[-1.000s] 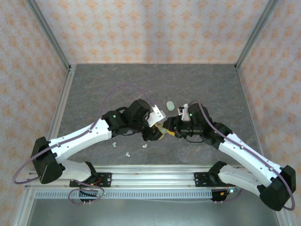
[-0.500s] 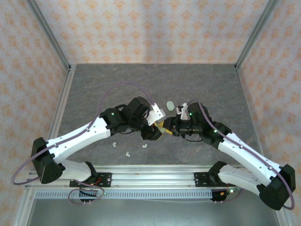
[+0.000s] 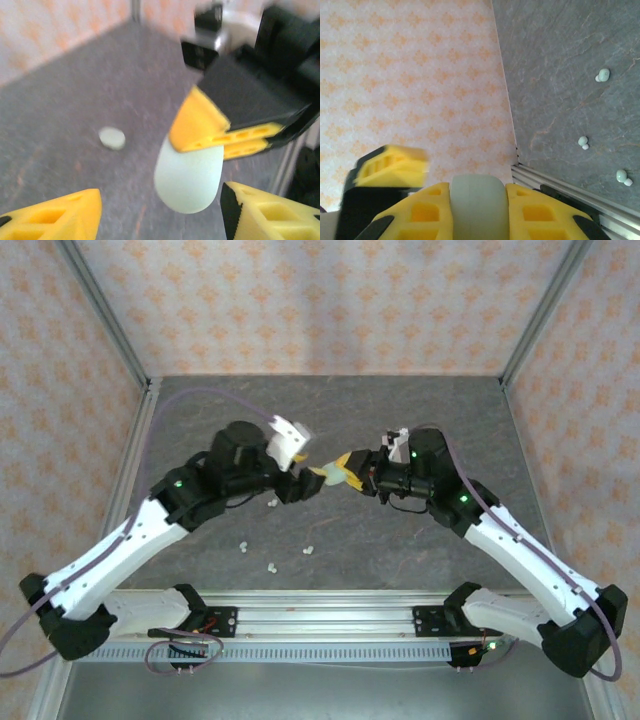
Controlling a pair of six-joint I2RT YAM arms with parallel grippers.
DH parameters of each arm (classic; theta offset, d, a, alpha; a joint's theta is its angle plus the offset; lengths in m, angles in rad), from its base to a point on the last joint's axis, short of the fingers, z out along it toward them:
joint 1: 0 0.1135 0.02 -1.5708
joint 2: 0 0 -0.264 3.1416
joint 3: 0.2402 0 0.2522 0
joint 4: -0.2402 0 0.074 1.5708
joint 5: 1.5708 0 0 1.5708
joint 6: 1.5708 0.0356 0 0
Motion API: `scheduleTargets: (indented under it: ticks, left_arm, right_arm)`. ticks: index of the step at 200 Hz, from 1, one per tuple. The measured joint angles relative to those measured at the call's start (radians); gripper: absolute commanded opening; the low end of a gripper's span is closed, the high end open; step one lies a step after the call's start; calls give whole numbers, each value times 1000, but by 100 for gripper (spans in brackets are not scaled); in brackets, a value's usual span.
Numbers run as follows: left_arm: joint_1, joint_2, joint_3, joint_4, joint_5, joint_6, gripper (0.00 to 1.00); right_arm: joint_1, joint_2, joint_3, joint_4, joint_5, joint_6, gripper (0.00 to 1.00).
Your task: Insert the wireless bluetooth earbuds into the charging case
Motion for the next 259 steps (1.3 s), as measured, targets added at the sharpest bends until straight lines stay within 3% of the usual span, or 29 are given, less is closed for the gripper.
scheduleTargets:
  ticks: [42, 76, 111, 168, 259]
  left_arm:
    - [161, -92, -200, 285, 163, -92, 68]
    - [179, -95, -410, 565, 272, -153, 69]
    - [185, -92, -430, 706, 345, -174, 68]
    - [185, -20, -418, 790, 485, -225, 66]
    - [191, 58, -312, 779, 568, -237, 59]
  right_arm:
    - [-9, 65, 14, 34, -26, 57, 13]
    - [-10, 72, 29, 77, -38, 98, 12]
    - [-14, 74, 32, 124, -53, 145, 11]
    - [-32, 74, 32, 166, -83, 215, 10]
    - [-37, 61, 32, 210, -109, 245, 9]
